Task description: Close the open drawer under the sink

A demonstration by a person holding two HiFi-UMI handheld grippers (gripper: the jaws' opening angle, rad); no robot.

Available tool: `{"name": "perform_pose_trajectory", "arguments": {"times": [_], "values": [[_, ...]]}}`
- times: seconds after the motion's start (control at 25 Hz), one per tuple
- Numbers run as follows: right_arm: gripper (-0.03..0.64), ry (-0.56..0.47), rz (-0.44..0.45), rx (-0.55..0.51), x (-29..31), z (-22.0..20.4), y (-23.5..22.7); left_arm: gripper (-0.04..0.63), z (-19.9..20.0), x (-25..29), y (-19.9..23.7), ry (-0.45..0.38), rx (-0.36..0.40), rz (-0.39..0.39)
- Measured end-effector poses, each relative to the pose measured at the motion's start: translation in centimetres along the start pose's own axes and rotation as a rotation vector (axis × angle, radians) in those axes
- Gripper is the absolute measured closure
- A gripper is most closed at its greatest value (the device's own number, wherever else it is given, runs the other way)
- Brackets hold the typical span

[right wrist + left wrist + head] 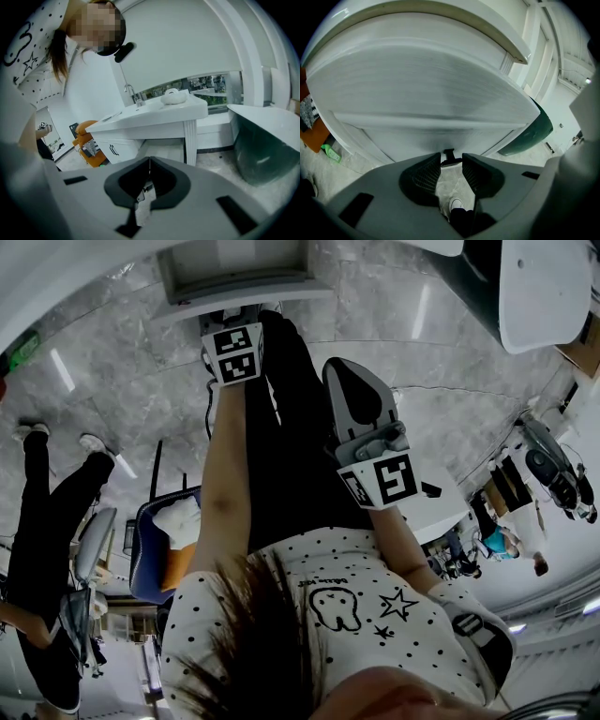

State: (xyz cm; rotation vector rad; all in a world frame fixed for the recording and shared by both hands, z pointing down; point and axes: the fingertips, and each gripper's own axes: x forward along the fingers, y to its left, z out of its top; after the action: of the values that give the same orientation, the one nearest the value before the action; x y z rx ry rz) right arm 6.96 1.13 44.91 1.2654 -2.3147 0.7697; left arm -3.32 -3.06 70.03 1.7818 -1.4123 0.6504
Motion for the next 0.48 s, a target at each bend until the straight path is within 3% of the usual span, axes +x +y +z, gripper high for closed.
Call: {"name": "perform_pose_trajectory", "arguments": {"times": [0.48], "values": [[0.603, 0.005, 0.002, 0.001, -0.1, -0.1, -0.1, 0.449, 1.5, 0.6, 0.2, -0.035, -0.005, -0.001]]}}
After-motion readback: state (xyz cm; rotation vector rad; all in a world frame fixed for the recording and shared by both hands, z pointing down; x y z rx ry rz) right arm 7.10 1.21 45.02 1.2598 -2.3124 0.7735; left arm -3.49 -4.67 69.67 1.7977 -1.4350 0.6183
